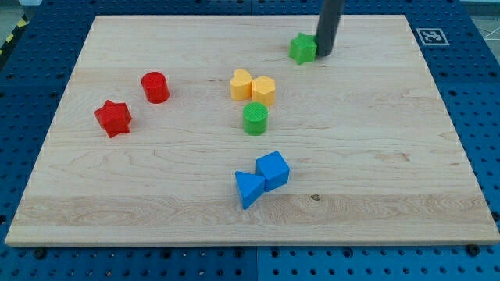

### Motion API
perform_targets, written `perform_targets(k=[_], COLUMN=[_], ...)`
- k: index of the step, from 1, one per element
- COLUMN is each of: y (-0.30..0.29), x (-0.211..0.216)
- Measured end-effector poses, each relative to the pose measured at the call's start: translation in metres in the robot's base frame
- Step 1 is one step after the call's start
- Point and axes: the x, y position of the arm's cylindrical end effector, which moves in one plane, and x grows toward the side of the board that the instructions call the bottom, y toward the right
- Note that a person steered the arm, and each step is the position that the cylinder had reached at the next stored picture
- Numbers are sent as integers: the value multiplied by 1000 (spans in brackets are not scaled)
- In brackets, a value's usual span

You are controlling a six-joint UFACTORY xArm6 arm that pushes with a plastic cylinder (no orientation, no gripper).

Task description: Slide the green star up a bit

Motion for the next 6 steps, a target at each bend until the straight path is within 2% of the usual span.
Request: perform_targets(k=[2, 3, 4, 5, 6], y=[-71, -45, -64, -105, -110], x=[-3, 7, 30, 29, 8])
